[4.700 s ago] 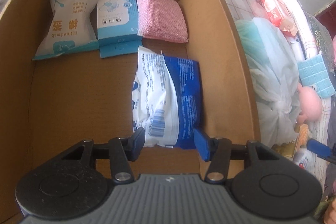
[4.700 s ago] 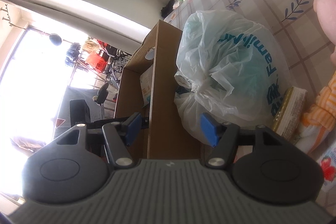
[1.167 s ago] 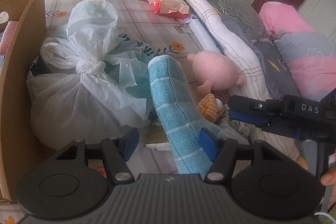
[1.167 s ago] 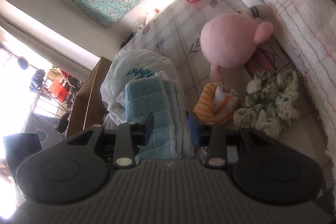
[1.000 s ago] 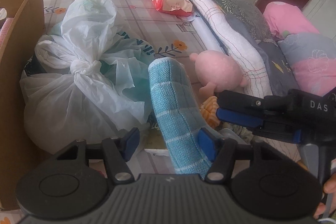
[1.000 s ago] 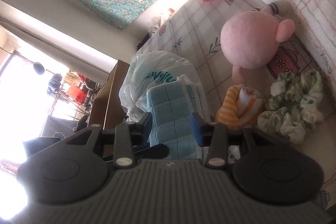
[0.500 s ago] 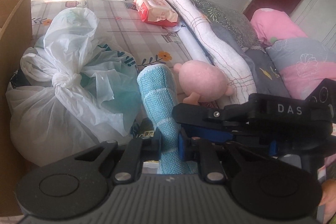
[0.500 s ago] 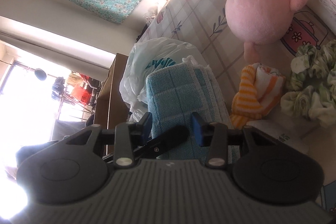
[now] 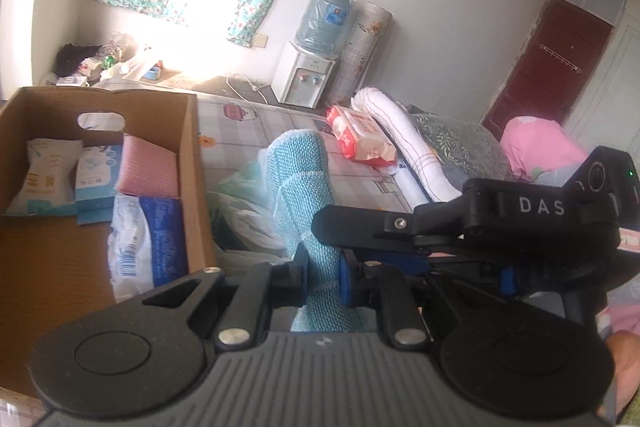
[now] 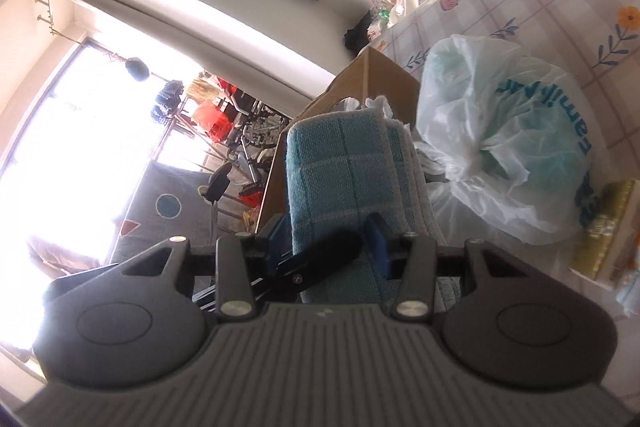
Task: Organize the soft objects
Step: 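Carry the blue towel to the cardboard box and lower it inside, then open the right tool over the box and withdraw toward the bed, then grasp the pink plush pig by its feet with the right tool, then carry the pink plush pig into the box and release it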
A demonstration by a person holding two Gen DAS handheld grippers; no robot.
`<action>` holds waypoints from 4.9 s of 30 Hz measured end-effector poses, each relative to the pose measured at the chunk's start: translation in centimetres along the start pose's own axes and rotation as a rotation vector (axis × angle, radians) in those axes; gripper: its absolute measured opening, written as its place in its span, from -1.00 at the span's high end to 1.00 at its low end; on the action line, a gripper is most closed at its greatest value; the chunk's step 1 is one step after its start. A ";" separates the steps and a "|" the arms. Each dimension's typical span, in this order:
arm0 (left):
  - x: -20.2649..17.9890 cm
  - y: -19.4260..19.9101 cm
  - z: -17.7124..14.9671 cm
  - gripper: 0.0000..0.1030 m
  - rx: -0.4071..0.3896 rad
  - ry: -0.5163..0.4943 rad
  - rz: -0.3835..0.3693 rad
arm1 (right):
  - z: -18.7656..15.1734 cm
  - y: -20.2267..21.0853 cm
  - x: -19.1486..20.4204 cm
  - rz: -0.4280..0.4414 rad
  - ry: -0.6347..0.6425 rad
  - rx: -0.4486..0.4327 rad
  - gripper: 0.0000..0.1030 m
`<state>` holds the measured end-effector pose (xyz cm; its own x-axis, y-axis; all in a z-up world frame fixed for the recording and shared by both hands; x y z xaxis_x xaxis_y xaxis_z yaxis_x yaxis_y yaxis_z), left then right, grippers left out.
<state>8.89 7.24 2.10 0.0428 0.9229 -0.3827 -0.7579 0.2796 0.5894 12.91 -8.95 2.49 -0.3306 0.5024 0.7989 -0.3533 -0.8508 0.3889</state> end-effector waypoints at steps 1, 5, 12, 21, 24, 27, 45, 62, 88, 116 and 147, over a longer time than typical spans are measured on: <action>1.2 0.8 0.5 0.70 -0.018 0.011 0.023 | 0.2 -1.5 1.2 0.011 0.022 0.022 0.15; 6.1 2.5 2.4 0.70 -0.036 0.055 0.104 | 0.4 -7.7 5.7 0.037 0.106 0.115 0.10; 15.0 0.9 4.8 0.70 0.067 0.091 0.238 | 0.7 -18.7 9.0 0.010 0.126 0.246 0.06; 23.4 -3.2 4.2 0.70 0.238 0.086 0.454 | -0.8 -29.4 6.3 -0.037 -0.041 0.393 0.06; 24.3 -3.5 3.9 0.68 0.259 0.066 0.497 | -1.5 -30.8 5.7 -0.032 -0.079 0.420 0.06; 24.7 -3.9 3.7 0.61 0.281 0.058 0.515 | -1.9 -31.8 4.8 -0.027 -0.133 0.438 0.06; 20.9 -1.0 4.8 0.06 0.203 0.035 0.501 | 0.0 -29.9 5.0 0.040 -0.162 0.375 0.03; -1.6 -4.2 4.0 -0.29 0.148 -0.235 0.101 | 6.2 -0.9 1.1 -0.068 0.105 -0.084 -0.35; -19.6 -28.3 -5.5 -0.55 0.487 -0.353 -0.070 | 10.2 12.7 -27.1 -0.512 -0.220 -0.127 -0.49; -12.5 -10.0 2.6 -0.54 0.105 -0.168 -0.046 | 10.2 10.8 -5.6 -0.349 0.119 -0.230 -0.13; 18.9 -5.4 1.6 -0.56 0.263 0.375 0.319 | 3.2 -29.8 8.4 -0.279 0.356 0.459 -0.31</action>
<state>14.83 23.61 -7.14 -0.4328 0.8286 -0.3551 -0.5054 0.1031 0.8567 23.44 20.13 -0.96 -0.5784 0.6675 0.4688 -0.0834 -0.6201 0.7801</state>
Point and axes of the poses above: each gripper's, at about its wrist camera, not at the fingertips, and y roughly against the way its jaws point, x to its left, z to its top, the point moved 5 cm from there along -y, roughly the way its jaws point, and after that the axes turned 4 degrees about y, right-handed, at the moved point
